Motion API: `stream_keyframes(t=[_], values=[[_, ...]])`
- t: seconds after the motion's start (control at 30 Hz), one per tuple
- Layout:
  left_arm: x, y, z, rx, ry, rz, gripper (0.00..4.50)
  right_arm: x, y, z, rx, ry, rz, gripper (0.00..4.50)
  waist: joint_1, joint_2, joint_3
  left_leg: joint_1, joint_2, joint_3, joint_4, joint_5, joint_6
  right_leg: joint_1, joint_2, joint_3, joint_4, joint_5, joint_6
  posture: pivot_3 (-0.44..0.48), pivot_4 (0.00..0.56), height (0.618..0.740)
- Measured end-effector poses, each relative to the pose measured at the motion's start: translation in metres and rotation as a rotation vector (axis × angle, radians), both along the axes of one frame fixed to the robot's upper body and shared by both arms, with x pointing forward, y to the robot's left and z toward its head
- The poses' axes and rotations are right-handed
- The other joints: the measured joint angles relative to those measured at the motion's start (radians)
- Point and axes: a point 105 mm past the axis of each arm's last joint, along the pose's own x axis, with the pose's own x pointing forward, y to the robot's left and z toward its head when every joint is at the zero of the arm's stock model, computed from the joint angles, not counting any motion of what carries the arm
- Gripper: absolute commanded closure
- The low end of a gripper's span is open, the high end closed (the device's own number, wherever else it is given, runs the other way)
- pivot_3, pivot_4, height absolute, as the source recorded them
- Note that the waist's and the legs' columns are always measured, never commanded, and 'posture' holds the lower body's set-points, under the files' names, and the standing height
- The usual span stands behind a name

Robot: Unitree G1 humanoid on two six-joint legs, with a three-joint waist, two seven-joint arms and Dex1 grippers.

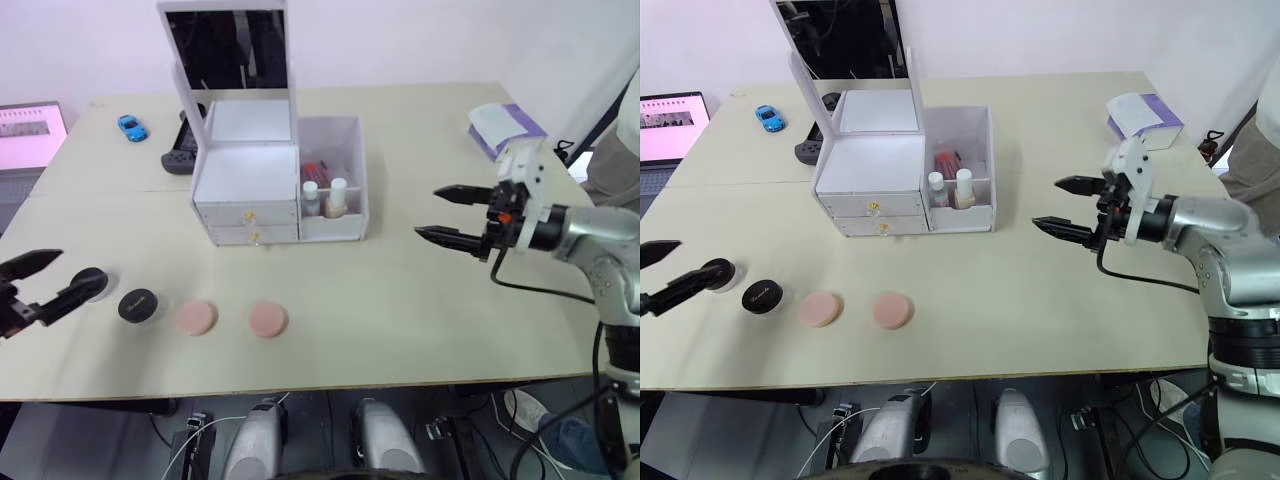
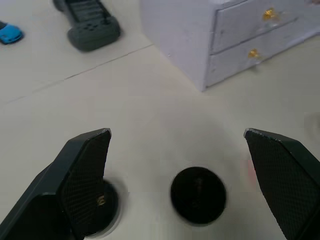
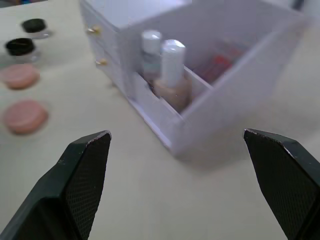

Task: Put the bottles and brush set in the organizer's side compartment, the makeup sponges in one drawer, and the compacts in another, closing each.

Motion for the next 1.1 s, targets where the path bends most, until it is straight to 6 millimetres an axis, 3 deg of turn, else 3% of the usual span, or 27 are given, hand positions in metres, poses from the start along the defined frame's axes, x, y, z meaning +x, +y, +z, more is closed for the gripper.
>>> stream_keyframes(t=[0.2,0.37,0.53,0.63,0.83,1.1], values=[[-0.008,-0.043,0.006,0.086,-0.039,-0.146,0.00,-0.023,0.046,0.007,-0.061,-0.011,0.248,0.03,0.005,0.000,0.000,0.000,0.000,0.003,0.000,0.000,0.000,-0.001,0.000,0.003,-0.001,0.000,-0.002,0.000,0.150,0.740],[0.002,-0.069,0.010,0.065,-0.126,-0.175,0.00,-0.038,0.074,0.007,-0.063,0.004,0.347,0.03,0.023,-0.001,0.000,0.000,0.001,0.004,0.001,0.000,0.000,-0.001,0.001,0.004,-0.001,0.000,-0.002,0.000,0.150,0.740],[0.013,-0.094,0.015,-0.162,-0.113,-0.131,0.00,-0.043,0.089,0.002,-0.050,-0.005,0.316,0.03,0.030,-0.002,-0.001,0.000,0.001,0.003,0.001,0.000,0.000,-0.001,0.001,0.004,-0.001,0.002,0.001,0.000,0.150,0.740],[0.016,-0.108,0.008,-0.243,-0.129,-0.053,0.00,-0.039,0.091,-0.001,-0.033,-0.063,0.247,0.03,0.028,-0.002,-0.001,0.000,0.000,0.005,0.001,0.000,0.000,-0.001,0.000,0.007,-0.001,0.003,0.003,0.000,0.150,0.740],[0.020,-0.157,-0.015,-0.381,-0.130,0.047,0.00,-0.030,0.097,0.003,0.010,-0.081,0.156,0.03,0.030,-0.002,-0.001,0.001,-0.001,0.006,0.003,0.000,0.000,0.000,0.006,0.011,0.000,0.004,0.003,0.000,0.150,0.740],[0.053,-0.169,-0.034,-0.344,-0.186,0.210,0.00,-0.019,0.091,0.001,0.008,-0.048,-0.023,0.03,0.032,-0.003,-0.002,0.000,-0.001,0.006,0.003,0.000,0.000,-0.001,0.007,0.010,-0.001,0.004,0.003,0.000,0.150,0.740]])
